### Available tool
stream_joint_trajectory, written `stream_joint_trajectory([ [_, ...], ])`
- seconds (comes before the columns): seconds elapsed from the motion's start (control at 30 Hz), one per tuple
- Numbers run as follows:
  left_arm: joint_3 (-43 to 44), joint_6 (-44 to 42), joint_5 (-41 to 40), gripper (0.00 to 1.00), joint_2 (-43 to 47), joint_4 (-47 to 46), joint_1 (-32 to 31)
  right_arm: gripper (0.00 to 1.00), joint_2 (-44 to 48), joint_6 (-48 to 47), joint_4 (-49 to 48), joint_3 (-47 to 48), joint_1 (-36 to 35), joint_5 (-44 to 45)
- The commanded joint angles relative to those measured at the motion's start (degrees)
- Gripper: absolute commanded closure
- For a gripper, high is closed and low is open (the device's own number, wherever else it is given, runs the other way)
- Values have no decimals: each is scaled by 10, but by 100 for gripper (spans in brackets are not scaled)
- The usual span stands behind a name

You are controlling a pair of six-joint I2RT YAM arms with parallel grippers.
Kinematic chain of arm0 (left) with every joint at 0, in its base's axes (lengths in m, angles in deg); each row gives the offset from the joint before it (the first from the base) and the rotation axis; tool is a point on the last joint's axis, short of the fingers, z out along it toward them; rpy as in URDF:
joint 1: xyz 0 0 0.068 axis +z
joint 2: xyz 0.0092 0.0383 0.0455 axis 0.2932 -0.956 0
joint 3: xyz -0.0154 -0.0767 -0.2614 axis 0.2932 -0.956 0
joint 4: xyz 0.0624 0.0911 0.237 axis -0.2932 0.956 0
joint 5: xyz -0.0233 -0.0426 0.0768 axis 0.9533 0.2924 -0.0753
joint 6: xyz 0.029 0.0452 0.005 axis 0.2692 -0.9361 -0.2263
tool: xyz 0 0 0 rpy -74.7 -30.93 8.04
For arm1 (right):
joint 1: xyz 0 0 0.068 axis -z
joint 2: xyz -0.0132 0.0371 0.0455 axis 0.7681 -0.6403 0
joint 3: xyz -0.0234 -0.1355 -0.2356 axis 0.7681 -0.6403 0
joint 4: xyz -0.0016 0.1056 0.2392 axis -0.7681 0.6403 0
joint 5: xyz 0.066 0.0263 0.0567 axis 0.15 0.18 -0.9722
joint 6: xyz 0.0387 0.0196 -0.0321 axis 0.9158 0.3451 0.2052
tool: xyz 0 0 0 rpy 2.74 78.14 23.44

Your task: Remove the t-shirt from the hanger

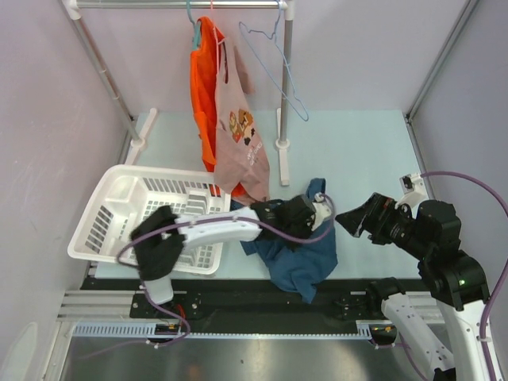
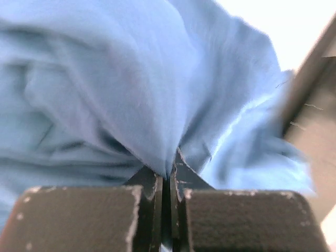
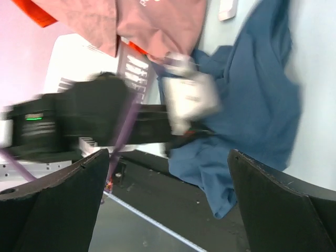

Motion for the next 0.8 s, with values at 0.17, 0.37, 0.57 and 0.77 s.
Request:
stream_joint_trajectory([
  [0.17,-20,57,25,100,368,-6,23,0,13,14,-15,22,2,30],
  [0.37,1,81,-63,100,505,61,92,0,7,15,-26,18,2,30],
  [0.57,75,65,-259,100,585,137,196,0,6,20,-33,11,3,19],
  [0.77,176,13,-489,100,575,208,227,0,3,23,-38,9,3,15],
])
